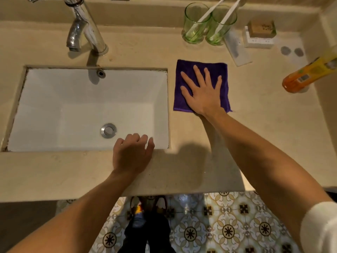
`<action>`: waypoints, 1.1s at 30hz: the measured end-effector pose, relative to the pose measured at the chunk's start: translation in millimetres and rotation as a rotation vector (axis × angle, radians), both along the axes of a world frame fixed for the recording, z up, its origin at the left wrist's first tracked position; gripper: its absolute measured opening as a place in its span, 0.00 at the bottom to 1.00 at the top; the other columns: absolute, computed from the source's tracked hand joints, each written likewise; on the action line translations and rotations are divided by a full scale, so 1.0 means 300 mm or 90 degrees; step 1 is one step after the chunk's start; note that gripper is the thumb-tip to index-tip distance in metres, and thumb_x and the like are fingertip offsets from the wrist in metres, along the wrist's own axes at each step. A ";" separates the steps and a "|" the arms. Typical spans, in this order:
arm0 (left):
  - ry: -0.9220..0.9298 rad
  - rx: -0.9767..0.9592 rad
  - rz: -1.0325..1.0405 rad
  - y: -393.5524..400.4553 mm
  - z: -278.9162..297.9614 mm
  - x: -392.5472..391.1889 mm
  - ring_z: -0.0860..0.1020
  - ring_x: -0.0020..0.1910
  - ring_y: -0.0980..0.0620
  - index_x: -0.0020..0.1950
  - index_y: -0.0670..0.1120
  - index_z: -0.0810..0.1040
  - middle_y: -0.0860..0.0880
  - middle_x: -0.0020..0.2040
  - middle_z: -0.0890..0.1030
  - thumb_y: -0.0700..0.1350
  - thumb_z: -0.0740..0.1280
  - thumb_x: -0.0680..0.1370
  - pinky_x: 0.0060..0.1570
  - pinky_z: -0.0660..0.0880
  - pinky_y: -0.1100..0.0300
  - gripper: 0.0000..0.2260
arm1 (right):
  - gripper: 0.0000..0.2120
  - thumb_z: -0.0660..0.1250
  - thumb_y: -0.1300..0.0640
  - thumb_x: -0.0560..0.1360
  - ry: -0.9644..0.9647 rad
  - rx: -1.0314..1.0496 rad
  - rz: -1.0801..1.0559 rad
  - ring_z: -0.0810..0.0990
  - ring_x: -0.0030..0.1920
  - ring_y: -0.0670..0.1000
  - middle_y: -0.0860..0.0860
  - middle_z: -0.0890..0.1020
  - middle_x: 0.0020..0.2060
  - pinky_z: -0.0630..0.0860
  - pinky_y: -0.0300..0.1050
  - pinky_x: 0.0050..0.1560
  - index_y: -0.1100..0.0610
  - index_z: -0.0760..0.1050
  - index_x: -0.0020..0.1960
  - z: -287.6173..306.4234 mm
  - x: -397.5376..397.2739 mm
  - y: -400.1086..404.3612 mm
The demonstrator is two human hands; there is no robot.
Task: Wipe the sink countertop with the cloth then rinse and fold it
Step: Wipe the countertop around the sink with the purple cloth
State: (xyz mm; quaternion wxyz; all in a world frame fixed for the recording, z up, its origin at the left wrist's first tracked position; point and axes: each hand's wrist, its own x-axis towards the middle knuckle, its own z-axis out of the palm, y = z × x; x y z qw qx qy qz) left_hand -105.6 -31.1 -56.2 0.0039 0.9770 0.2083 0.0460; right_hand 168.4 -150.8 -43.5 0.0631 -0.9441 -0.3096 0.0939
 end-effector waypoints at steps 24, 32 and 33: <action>0.045 -0.107 0.003 0.029 0.014 -0.148 0.82 0.57 0.38 0.62 0.45 0.82 0.40 0.63 0.82 0.52 0.55 0.81 0.59 0.69 0.43 0.21 | 0.25 0.54 0.35 0.82 -0.022 -0.050 0.010 0.51 0.82 0.58 0.47 0.53 0.82 0.52 0.78 0.72 0.35 0.59 0.78 0.038 -0.804 -0.388; 0.085 -0.135 0.016 0.034 0.033 -0.136 0.82 0.56 0.38 0.61 0.45 0.83 0.40 0.60 0.84 0.54 0.55 0.82 0.57 0.73 0.43 0.22 | 0.27 0.51 0.33 0.81 -0.007 -0.057 0.030 0.48 0.82 0.59 0.47 0.50 0.83 0.48 0.78 0.73 0.32 0.53 0.79 0.018 -0.376 -0.132; 0.084 -0.132 0.019 0.035 0.032 -0.134 0.82 0.55 0.38 0.61 0.45 0.84 0.40 0.60 0.84 0.54 0.55 0.82 0.57 0.72 0.43 0.22 | 0.27 0.52 0.33 0.80 0.002 -0.039 0.030 0.48 0.82 0.60 0.47 0.51 0.83 0.46 0.78 0.73 0.31 0.54 0.78 0.015 -0.300 -0.091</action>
